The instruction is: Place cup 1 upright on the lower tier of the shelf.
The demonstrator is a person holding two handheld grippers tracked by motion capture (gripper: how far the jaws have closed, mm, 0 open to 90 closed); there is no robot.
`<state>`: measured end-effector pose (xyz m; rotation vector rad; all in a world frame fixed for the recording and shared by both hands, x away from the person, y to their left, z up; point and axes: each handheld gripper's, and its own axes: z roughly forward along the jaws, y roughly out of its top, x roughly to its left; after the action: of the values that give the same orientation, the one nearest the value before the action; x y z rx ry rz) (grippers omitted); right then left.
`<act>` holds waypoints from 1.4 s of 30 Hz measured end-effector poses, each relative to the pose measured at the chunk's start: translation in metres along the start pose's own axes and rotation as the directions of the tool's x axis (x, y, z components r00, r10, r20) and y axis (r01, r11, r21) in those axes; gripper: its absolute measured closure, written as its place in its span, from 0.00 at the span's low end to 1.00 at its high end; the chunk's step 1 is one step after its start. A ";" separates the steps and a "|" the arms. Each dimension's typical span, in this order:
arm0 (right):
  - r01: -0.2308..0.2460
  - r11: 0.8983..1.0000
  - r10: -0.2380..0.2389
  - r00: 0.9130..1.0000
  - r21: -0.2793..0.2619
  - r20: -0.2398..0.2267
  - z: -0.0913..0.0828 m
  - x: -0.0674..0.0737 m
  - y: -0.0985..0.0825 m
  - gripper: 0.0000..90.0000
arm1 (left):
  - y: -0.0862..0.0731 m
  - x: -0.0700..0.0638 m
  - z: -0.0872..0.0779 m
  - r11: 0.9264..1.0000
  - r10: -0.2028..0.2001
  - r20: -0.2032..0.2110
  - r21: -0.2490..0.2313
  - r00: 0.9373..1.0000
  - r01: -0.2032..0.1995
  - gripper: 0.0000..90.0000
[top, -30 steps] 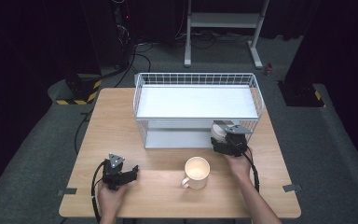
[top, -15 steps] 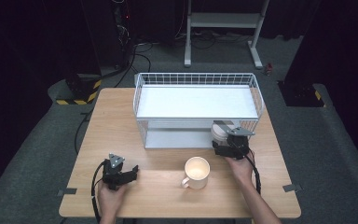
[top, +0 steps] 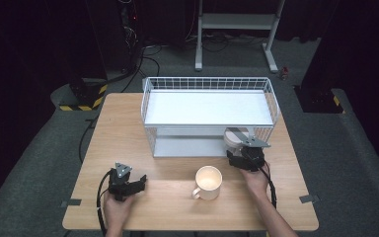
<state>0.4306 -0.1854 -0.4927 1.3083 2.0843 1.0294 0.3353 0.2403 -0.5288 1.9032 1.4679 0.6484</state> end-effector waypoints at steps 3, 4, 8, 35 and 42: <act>-0.004 1.000 0.003 1.000 0.007 0.007 0.003 -0.001 0.002 0.27 | 0.000 0.000 0.000 1.000 0.000 -0.001 0.000 1.000 0.000 0.23; -0.007 1.000 0.007 1.000 0.010 0.009 0.003 -0.001 0.002 0.28 | 0.000 0.000 0.000 1.000 0.000 -0.001 0.000 1.000 0.000 0.23; -0.030 1.000 0.030 0.999 0.007 0.028 0.009 -0.002 0.004 0.31 | 0.000 0.000 0.000 1.000 0.000 0.000 0.000 1.000 0.000 0.23; -0.082 0.997 0.083 0.991 -0.012 0.107 0.035 -0.003 0.025 0.66 | 0.000 0.000 0.000 1.000 -0.001 -0.002 0.000 1.000 0.001 0.23; -0.108 0.994 0.108 0.988 0.000 0.112 0.042 -0.003 0.029 0.71 | 0.000 0.000 0.000 1.000 -0.001 -0.001 0.001 1.000 0.001 0.23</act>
<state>0.4783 -0.1657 -0.4953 1.4617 1.9535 0.9709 0.3353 0.2401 -0.5288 1.9036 1.4698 0.6487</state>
